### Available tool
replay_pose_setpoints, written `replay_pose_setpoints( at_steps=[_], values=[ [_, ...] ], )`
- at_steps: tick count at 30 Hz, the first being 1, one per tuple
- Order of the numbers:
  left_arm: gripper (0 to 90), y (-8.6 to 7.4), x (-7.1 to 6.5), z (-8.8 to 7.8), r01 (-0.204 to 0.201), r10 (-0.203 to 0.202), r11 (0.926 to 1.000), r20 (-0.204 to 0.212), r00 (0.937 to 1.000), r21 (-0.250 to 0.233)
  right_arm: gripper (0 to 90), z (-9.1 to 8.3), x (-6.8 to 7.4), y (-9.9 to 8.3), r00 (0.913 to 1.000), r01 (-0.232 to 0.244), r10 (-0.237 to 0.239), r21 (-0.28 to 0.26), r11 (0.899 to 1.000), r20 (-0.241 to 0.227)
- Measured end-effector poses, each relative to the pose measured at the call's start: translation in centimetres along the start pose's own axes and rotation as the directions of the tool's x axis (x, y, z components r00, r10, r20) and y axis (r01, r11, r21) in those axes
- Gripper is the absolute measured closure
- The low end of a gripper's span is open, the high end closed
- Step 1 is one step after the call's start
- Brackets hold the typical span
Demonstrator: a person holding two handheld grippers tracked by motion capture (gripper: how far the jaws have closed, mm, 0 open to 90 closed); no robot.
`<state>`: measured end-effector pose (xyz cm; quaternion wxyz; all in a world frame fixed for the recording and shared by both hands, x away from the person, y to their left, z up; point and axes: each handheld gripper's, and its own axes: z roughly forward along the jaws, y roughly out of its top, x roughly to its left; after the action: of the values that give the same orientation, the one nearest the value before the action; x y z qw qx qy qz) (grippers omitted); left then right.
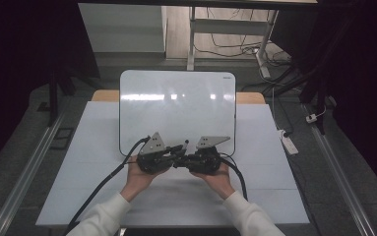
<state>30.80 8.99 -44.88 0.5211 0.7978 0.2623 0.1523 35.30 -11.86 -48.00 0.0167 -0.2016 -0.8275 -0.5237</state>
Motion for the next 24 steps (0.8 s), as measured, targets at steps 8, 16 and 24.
replay_pose_setpoints(
  at_steps=[8, 16, 24],
  values=[
    [81.6, 0.0, 0.0, -0.1, -0.007, 0.007, 0.9999, 0.0, 1.0, 0.011, 77.4, 0.1, 0.1, -0.1, 1.0, -0.008, 0.008, 0.003, 1.0, 0.001],
    [81.7, 0.3, 0.4, -1.8, -0.022, 0.023, 0.9997, -0.051, 0.9984, 0.013, 64.6, -0.9, 0.9, 0.0, 0.9971, 0.05, -0.046, -0.068, 0.996, 0.06],
    [81.7, 0.6, 1.4, -3.5, -0.004, 0.004, 1.0, -0.087, 0.9962, -0.005, 45.7, -5.1, 0.7, -1.2, 0.9738, 0.11, -0.08, -0.133, 0.985, 0.213]
  ],
)
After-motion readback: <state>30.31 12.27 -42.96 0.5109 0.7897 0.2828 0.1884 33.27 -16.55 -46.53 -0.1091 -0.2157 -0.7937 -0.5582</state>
